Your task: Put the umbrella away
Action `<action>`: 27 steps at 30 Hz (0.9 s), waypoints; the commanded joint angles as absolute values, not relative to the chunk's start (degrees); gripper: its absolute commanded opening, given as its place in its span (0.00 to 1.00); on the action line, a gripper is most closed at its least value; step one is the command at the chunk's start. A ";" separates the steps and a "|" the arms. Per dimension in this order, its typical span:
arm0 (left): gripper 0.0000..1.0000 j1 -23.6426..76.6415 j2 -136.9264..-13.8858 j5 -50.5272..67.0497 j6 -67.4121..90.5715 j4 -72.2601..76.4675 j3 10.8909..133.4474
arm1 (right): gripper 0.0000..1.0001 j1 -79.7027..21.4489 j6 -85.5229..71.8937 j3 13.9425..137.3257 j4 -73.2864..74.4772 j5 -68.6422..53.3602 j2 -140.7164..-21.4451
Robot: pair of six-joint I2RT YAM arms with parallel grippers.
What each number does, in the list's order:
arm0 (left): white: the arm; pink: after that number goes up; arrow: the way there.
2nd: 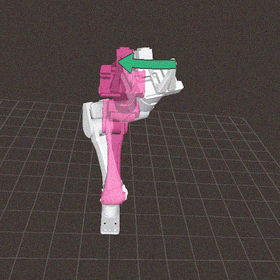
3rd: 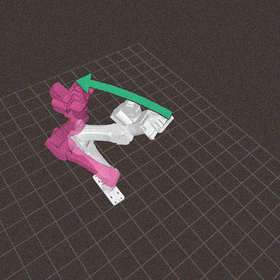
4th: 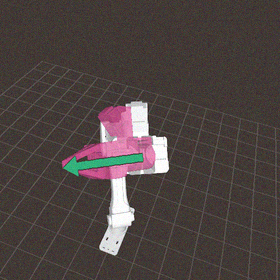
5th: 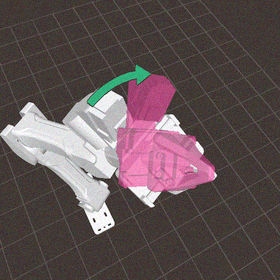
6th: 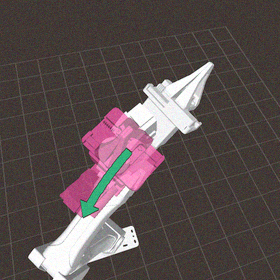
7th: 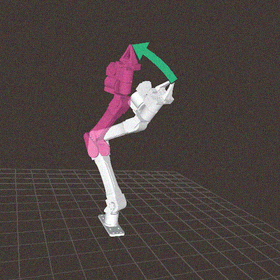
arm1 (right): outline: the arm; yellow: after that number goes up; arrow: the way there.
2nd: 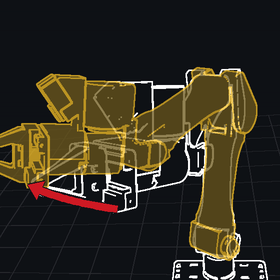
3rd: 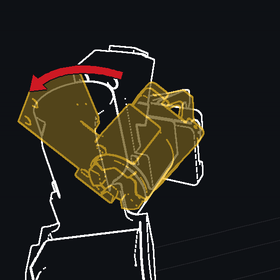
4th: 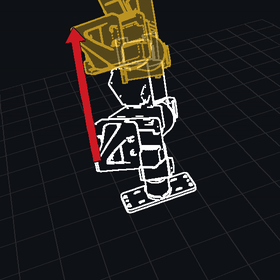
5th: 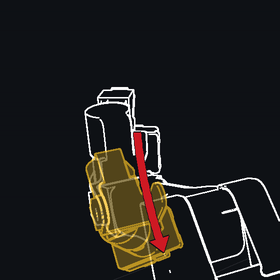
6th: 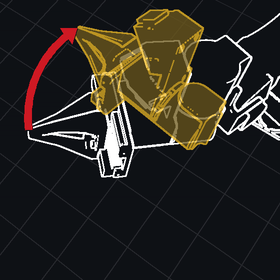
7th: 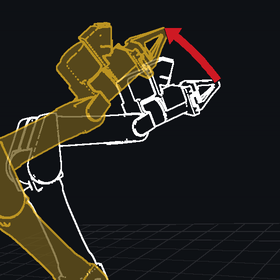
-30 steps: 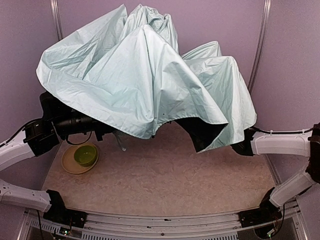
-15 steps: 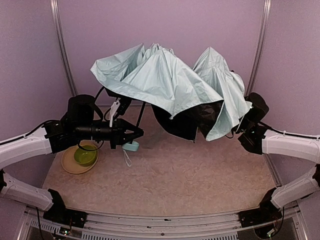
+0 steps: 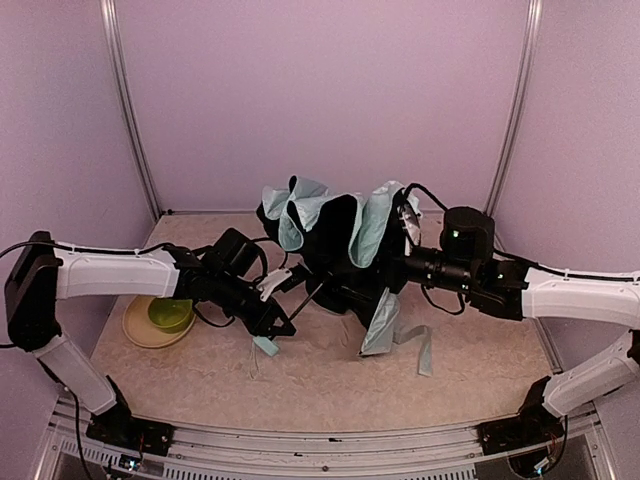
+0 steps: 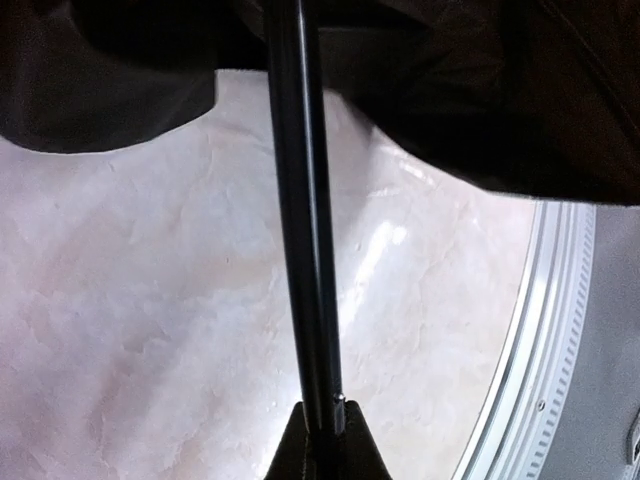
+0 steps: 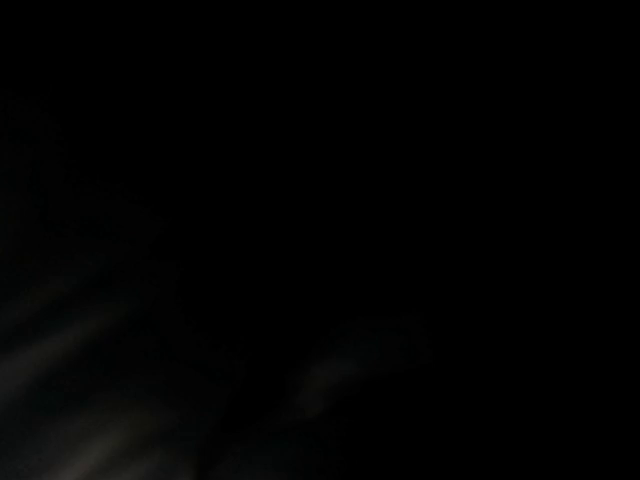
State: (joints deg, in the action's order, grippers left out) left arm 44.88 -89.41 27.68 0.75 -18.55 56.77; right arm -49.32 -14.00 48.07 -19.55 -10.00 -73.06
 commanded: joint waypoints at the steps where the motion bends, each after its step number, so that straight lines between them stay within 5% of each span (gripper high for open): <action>1: 0.00 45.35 -92.71 32.33 -8.67 -25.45 60.35 | 0.31 -50.27 -14.07 47.07 -10.27 -5.76 -70.83; 13: 0.00 51.58 -104.69 33.50 -30.93 -44.84 68.73 | 0.55 -50.23 -4.52 54.43 4.46 -15.66 -72.53; 27: 0.06 53.57 -102.49 26.99 -32.17 -40.75 65.19 | 0.54 -45.71 -9.15 58.13 6.69 -12.35 -89.93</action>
State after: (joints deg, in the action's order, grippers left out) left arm 52.21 -104.97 27.79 -26.50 -43.77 65.76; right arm -47.83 -7.51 56.75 8.25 -12.80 -85.89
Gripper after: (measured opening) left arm 0.048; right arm 0.543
